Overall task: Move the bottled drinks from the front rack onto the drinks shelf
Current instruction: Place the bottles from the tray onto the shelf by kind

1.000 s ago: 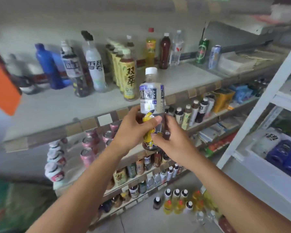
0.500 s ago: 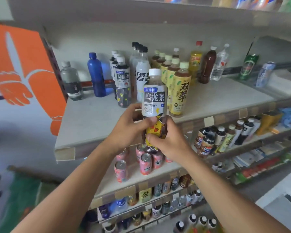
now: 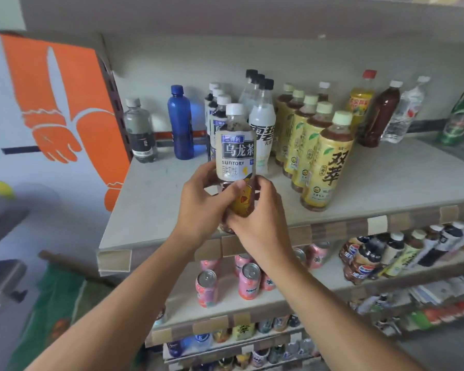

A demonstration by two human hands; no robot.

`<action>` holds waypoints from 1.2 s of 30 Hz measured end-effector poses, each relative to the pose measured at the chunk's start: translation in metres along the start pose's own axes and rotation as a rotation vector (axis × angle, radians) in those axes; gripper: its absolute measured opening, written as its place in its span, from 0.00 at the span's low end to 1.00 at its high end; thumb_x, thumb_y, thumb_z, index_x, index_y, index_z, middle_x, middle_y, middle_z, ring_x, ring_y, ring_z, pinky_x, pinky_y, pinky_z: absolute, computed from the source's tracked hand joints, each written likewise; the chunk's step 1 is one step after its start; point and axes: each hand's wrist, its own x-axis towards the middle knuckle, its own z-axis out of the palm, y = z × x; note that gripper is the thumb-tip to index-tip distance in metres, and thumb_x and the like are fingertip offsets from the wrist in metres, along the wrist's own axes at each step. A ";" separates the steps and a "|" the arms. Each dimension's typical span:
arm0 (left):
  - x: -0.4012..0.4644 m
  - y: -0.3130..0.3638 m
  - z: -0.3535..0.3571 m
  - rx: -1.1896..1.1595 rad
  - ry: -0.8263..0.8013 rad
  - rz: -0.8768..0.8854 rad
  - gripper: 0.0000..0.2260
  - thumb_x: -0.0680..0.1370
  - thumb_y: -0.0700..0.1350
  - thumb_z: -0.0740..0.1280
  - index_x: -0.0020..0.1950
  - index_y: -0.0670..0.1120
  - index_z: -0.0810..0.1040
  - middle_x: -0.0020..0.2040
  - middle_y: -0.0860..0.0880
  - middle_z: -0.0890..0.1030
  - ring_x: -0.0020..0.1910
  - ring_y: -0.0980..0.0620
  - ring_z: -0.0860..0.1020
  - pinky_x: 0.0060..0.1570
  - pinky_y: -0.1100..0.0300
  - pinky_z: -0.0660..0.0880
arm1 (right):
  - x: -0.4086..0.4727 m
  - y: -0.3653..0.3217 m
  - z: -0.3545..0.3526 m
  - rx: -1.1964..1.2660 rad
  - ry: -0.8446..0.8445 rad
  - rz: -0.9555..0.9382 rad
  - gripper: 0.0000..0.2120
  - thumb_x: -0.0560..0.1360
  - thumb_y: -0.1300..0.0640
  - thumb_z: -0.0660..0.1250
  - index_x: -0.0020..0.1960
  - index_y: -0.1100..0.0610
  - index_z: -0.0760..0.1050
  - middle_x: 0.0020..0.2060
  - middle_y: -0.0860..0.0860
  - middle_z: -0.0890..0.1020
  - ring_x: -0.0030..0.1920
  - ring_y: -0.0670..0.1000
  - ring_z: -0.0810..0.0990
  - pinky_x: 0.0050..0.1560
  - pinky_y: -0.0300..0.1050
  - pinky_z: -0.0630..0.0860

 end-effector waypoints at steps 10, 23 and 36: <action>0.035 -0.014 0.008 0.050 0.023 -0.046 0.20 0.74 0.43 0.74 0.66 0.48 0.75 0.55 0.55 0.83 0.56 0.59 0.79 0.51 0.66 0.77 | 0.046 0.012 0.025 -0.052 0.055 -0.010 0.29 0.68 0.45 0.74 0.64 0.54 0.69 0.56 0.52 0.78 0.56 0.55 0.78 0.50 0.48 0.76; 0.048 -0.072 -0.016 0.776 0.156 -0.125 0.09 0.79 0.45 0.63 0.57 0.46 0.76 0.54 0.49 0.81 0.50 0.47 0.79 0.46 0.52 0.77 | 0.070 0.035 0.061 -0.211 0.054 -0.035 0.30 0.68 0.48 0.77 0.60 0.58 0.66 0.55 0.54 0.74 0.55 0.58 0.78 0.45 0.44 0.73; 0.045 -0.071 -0.015 0.846 0.107 -0.119 0.09 0.79 0.45 0.64 0.58 0.46 0.76 0.54 0.49 0.81 0.51 0.47 0.78 0.43 0.55 0.75 | 0.086 0.040 0.073 -0.243 0.052 -0.003 0.32 0.69 0.48 0.76 0.64 0.60 0.65 0.59 0.57 0.73 0.59 0.60 0.76 0.50 0.49 0.75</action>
